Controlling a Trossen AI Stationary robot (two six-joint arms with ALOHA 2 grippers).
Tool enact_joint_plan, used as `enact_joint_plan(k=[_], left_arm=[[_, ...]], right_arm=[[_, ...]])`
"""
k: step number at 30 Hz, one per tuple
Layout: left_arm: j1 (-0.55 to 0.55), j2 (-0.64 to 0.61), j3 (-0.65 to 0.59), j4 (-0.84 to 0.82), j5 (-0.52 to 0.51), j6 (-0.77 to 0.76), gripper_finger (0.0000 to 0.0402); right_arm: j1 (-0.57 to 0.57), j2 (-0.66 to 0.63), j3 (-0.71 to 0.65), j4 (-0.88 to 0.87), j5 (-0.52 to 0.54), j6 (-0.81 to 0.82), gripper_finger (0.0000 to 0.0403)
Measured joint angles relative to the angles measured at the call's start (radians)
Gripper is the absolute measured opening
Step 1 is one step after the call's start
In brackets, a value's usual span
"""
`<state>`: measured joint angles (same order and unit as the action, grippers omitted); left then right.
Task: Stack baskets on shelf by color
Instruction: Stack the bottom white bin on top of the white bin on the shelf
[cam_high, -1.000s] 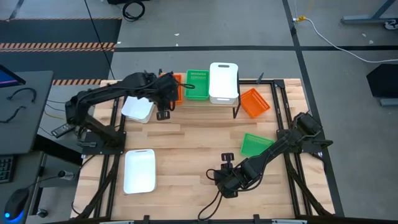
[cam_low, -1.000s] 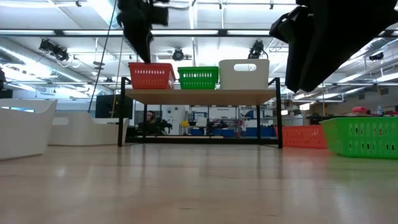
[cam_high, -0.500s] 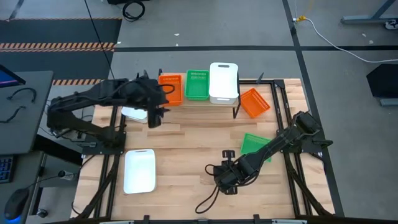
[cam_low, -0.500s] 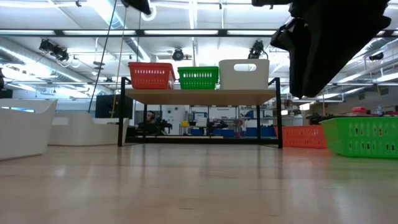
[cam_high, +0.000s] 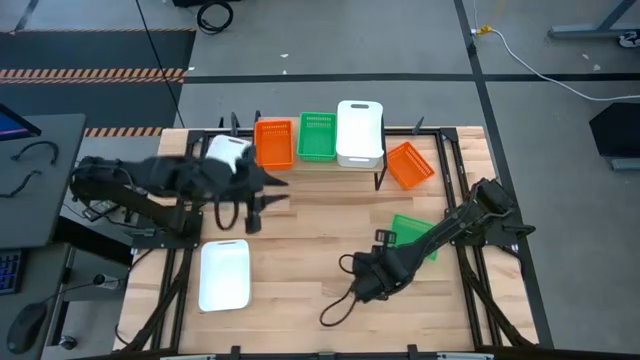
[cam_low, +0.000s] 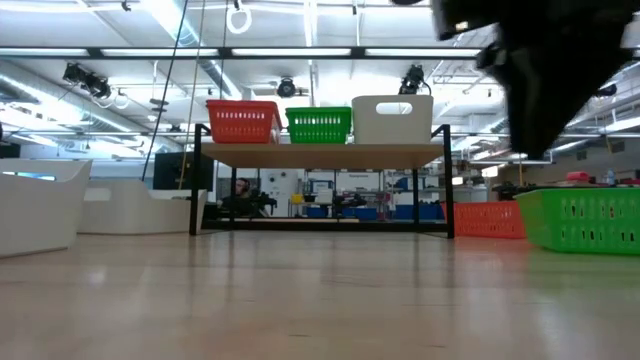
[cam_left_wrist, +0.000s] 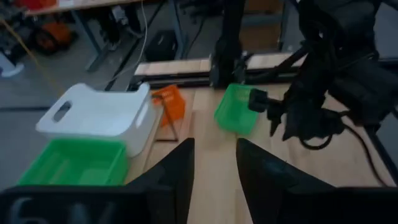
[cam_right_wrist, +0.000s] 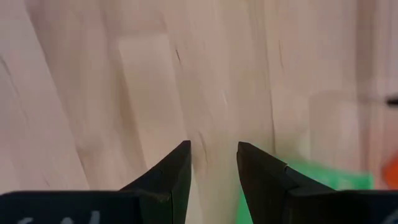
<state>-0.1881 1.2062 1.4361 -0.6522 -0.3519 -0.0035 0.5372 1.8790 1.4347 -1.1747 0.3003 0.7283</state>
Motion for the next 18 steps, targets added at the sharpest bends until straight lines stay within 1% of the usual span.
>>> enact_joint_plan(k=[3, 6, 11, 14, 16, 18], left_arm=[[-0.056, -0.034, -0.137, 0.086, -0.036, -0.012, 0.0118], [-0.096, -0.095, -0.295, 0.218, -0.068, -0.023, 0.0117], [-0.139, -0.198, -0.547, 0.461, -0.086, -0.073, 0.0117], [-0.165, -0.236, -0.652, 0.603, -0.091, -0.090, 0.0117], [-0.183, -0.243, -0.697, 0.658, -0.108, -0.091, 0.0117], [-0.202, -0.247, -0.720, 0.670, -0.148, -0.097, 0.0117]], right_arm=[[0.038, -0.006, 0.000, -0.079, 0.008, 0.076, 0.0134], [0.082, -0.028, 0.000, -0.123, 0.031, 0.156, 0.0134], [0.164, -0.080, 0.001, -0.119, 0.077, 0.301, 0.0134], [0.208, -0.104, 0.001, -0.133, 0.087, 0.398, 0.0134], [0.231, -0.113, 0.001, -0.154, 0.074, 0.506, 0.0134], [0.241, -0.114, 0.001, -0.193, 0.033, 0.642, 0.0134]])
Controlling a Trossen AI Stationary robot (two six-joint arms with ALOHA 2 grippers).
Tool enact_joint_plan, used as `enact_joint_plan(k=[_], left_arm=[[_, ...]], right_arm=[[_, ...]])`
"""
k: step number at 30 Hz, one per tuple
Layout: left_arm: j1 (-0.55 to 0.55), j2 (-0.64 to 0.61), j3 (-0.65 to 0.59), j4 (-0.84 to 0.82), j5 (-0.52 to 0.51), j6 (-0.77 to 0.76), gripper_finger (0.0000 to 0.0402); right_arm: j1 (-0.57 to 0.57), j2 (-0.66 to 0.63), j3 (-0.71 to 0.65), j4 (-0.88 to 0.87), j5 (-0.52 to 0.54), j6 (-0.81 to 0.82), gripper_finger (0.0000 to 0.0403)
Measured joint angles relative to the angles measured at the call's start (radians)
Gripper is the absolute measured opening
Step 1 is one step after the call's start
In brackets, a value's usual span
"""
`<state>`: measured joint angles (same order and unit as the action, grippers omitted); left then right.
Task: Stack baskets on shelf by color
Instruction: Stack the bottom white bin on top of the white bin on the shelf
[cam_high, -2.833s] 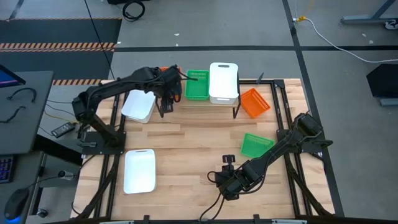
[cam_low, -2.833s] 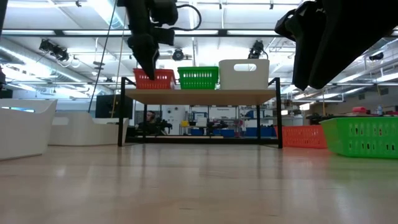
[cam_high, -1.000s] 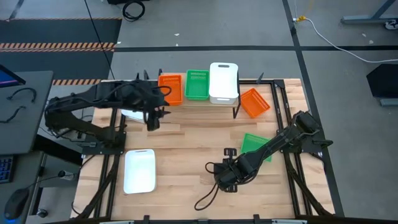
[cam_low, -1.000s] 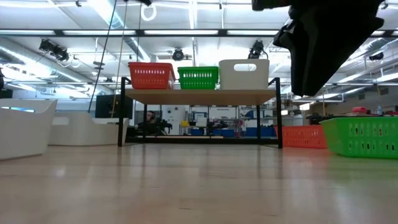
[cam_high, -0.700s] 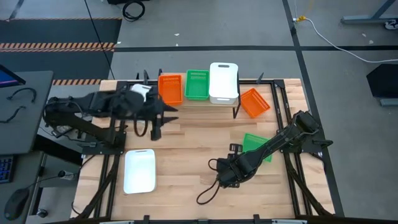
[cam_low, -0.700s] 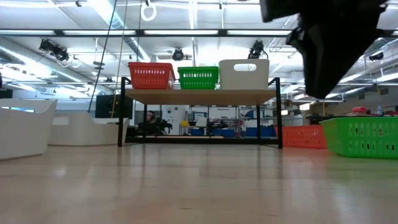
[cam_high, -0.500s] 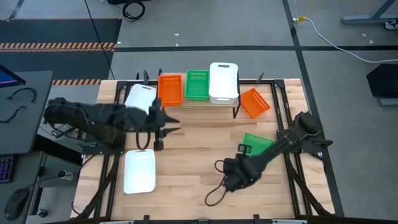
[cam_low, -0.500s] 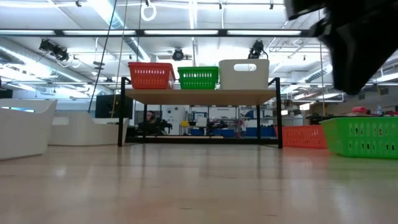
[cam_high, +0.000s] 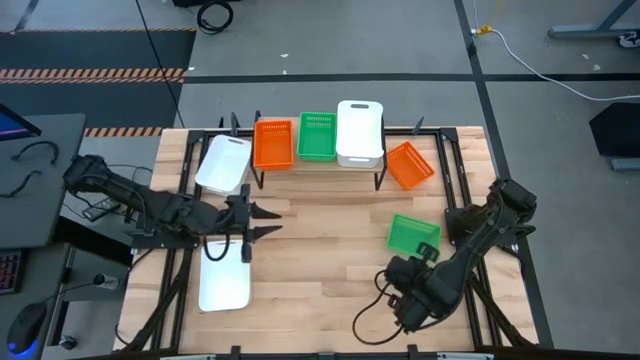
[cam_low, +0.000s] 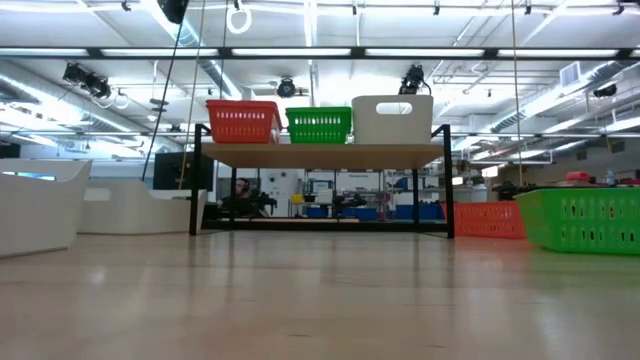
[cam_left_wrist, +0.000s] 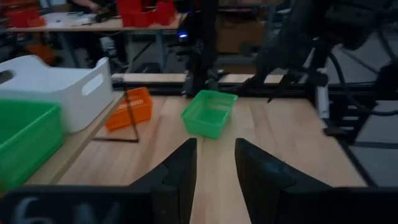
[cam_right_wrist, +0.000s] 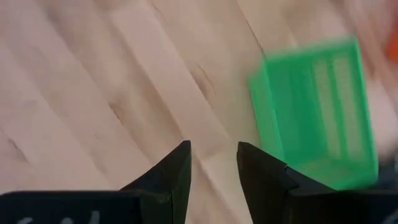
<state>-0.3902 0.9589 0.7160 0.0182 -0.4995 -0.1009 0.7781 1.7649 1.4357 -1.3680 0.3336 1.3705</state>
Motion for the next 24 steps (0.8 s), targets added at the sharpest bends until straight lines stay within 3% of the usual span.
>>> enact_joint_plan(k=[5, 12, 18, 24], left_arm=[[-0.038, 0.002, -0.025, -0.009, -0.089, -0.017, 0.0117], [-0.072, 0.002, -0.025, -0.010, -0.084, 0.077, 0.0117], [-0.102, 0.002, -0.025, -0.048, -0.084, 0.060, 0.0117], [-0.115, -0.032, -0.025, -0.068, -0.124, 0.069, 0.0117]], right_arm=[[-0.005, 0.000, -0.014, -0.083, -0.031, 0.146, 0.0134], [-0.059, 0.000, -0.084, -0.113, -0.006, 0.072, 0.0134], [-0.128, 0.002, -0.178, -0.055, 0.007, 0.058, 0.0134], [-0.199, -0.019, -0.180, -0.029, 0.024, 0.055, 0.0134]])
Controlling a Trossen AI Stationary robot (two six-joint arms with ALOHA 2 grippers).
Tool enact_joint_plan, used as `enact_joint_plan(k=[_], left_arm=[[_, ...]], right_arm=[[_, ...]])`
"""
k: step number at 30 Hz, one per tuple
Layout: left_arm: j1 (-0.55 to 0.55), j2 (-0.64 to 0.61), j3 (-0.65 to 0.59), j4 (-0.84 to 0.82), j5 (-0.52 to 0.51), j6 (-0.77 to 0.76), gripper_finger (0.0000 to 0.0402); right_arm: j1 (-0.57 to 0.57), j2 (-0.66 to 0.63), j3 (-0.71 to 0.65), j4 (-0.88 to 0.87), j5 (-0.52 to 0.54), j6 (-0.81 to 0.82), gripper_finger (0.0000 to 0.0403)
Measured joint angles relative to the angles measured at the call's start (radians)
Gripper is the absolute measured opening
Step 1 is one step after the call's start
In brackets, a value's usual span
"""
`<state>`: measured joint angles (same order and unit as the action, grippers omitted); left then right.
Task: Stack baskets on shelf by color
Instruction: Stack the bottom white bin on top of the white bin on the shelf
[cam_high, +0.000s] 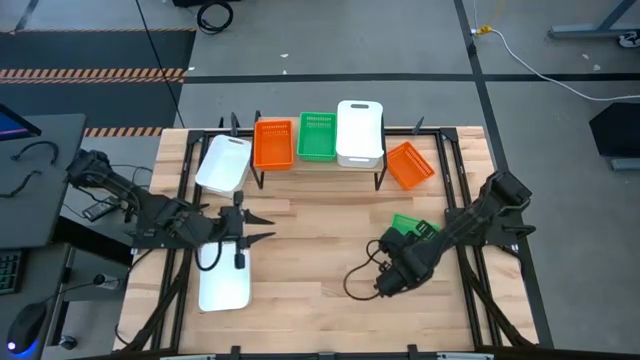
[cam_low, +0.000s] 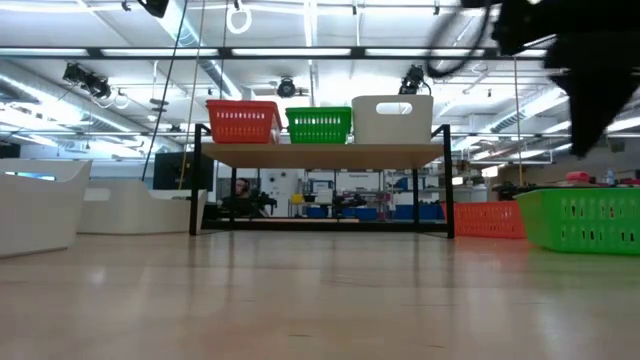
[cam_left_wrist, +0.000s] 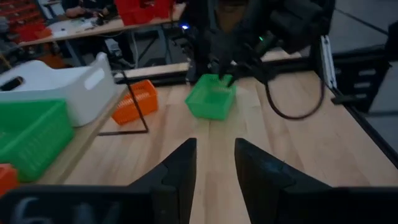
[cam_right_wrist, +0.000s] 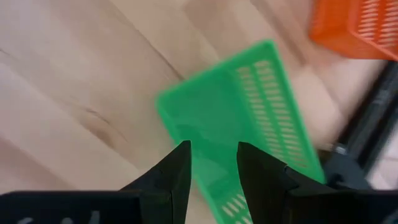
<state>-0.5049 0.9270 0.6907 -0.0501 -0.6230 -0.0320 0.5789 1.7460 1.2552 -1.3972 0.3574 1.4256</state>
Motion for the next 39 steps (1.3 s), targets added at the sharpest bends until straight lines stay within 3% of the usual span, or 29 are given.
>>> enact_joint_plan(k=[6, 17, 23, 30, 39], left_arm=[[-0.025, -0.058, 0.000, -0.043, -0.002, -0.004, 0.0117], [-0.097, -0.138, 0.000, -0.157, -0.020, -0.071, 0.0117], [-0.101, -0.153, 0.000, -0.157, -0.021, -0.081, 0.0117], [-0.102, -0.157, 0.000, -0.188, 0.044, -0.047, 0.0117], [-0.097, -0.163, 0.001, -0.185, 0.042, -0.003, 0.0117]], right_arm=[[-0.080, -0.033, 0.001, 0.160, -0.031, -0.095, 0.0134], [-0.149, -0.045, 0.001, 0.172, -0.137, -0.187, 0.0134], [-0.154, -0.061, 0.001, 0.195, -0.099, -0.173, 0.0134], [-0.186, -0.063, 0.001, 0.216, -0.120, -0.181, 0.0134], [-0.199, -0.063, 0.001, 0.232, -0.132, -0.178, 0.0134]])
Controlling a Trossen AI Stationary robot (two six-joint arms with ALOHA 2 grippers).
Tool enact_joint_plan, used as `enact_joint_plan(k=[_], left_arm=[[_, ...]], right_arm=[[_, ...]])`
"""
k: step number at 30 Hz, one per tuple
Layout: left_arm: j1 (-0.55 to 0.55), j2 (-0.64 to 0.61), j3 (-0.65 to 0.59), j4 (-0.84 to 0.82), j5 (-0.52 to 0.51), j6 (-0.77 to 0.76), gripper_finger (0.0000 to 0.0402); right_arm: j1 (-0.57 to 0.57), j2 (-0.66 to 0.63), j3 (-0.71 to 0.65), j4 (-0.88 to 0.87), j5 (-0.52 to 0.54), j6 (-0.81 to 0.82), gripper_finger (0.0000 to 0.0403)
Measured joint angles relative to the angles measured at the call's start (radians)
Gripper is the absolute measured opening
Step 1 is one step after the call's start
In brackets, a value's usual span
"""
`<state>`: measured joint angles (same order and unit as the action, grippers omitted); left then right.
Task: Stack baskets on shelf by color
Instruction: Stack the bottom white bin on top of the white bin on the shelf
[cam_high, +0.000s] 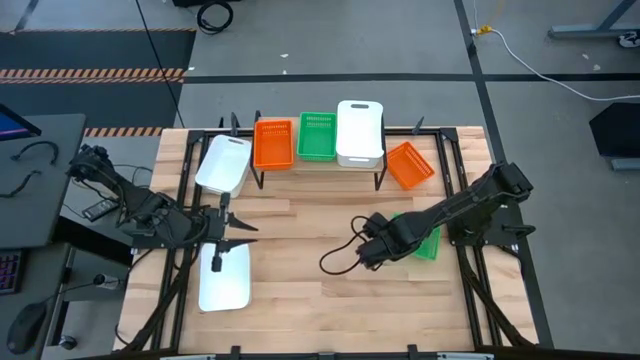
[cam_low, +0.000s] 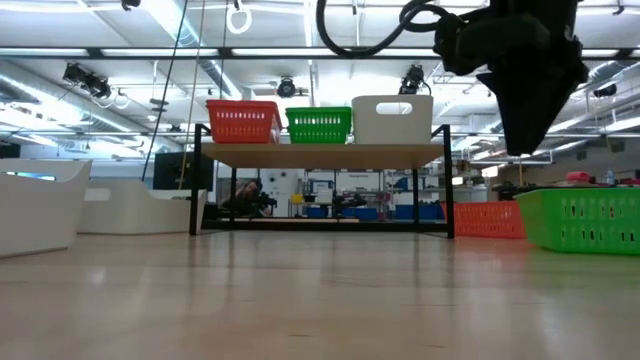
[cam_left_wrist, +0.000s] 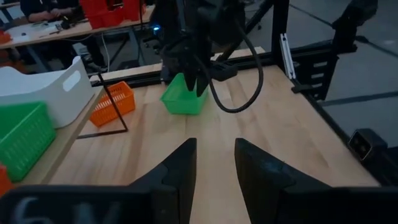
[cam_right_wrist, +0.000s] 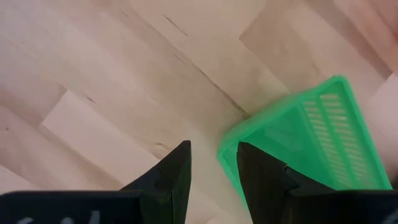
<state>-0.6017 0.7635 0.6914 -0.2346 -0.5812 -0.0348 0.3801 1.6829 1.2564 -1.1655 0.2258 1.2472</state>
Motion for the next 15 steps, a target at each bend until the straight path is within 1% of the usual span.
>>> enact_joint_plan(k=[3, 5, 6, 9, 12, 15], left_arm=[[0.002, 0.000, 0.000, -0.002, -0.002, 0.004, 0.0117], [0.011, 0.002, 0.000, -0.003, -0.003, 0.007, 0.0117], [0.015, 0.002, 0.000, -0.003, -0.015, 0.009, 0.0117], [0.031, 0.002, 0.000, -0.003, -0.093, 0.023, 0.0117], [0.038, 0.002, 0.000, -0.009, -0.107, -0.016, 0.0117], [0.029, 0.002, 0.000, -0.010, -0.058, -0.062, 0.0117]], right_arm=[[-0.009, 0.000, 0.000, 0.035, 0.046, -0.030, 0.0134], [-0.016, 0.000, 0.000, 0.073, 0.099, -0.061, 0.0134], [-0.019, 0.000, 0.000, 0.094, 0.125, -0.082, 0.0134], [-0.025, 0.000, 0.000, 0.152, 0.191, -0.145, 0.0134], [-0.025, 0.000, 0.000, 0.249, 0.201, -0.218, 0.0135], [-0.009, 0.000, 0.000, 0.396, 0.186, -0.326, 0.0135]])
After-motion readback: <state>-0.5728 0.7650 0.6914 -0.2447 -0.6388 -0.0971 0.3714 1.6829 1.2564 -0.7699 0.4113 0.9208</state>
